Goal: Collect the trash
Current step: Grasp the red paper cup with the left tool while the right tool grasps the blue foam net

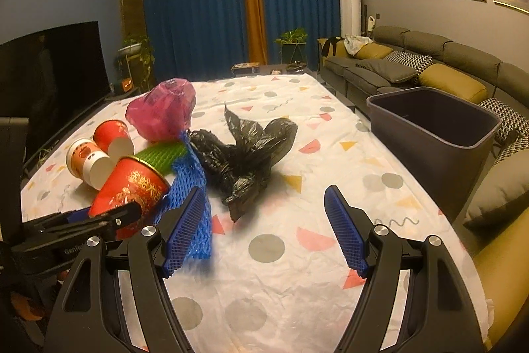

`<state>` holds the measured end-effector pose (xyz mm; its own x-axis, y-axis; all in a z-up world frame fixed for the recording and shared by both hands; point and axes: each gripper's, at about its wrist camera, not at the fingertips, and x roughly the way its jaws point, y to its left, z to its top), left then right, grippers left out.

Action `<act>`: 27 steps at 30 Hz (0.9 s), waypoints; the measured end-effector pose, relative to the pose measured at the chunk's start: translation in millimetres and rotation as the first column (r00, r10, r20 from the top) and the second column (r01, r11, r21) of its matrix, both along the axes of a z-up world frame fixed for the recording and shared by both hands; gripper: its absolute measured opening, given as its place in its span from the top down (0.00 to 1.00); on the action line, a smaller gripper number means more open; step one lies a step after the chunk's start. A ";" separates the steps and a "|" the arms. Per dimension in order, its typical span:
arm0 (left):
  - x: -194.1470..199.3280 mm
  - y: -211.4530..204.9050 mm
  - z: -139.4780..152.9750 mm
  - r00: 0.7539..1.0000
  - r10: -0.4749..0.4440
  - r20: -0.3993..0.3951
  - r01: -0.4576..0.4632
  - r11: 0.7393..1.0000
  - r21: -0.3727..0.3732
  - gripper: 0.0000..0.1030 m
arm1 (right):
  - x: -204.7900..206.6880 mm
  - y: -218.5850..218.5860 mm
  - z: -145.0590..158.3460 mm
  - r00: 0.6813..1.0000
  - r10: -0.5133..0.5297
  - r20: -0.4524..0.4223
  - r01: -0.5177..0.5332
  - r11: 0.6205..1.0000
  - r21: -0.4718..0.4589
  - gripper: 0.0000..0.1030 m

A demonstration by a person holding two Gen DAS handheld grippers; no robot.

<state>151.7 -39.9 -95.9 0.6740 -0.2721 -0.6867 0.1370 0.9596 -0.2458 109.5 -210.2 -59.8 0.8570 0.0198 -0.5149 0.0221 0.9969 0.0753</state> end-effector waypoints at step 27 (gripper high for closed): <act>-24.4 61.9 49.4 0.976 0.116 0.183 -0.104 0.992 -0.074 0.42 | 38.4 46.5 -43.4 0.940 0.193 -0.281 -0.187 0.981 0.046 0.64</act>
<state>127.3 22.0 -46.6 0.8171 -0.2280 -0.5296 0.0805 0.9546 -0.2867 147.9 -163.6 -103.1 0.6557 0.1799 -0.7333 -0.1447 0.9831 0.1118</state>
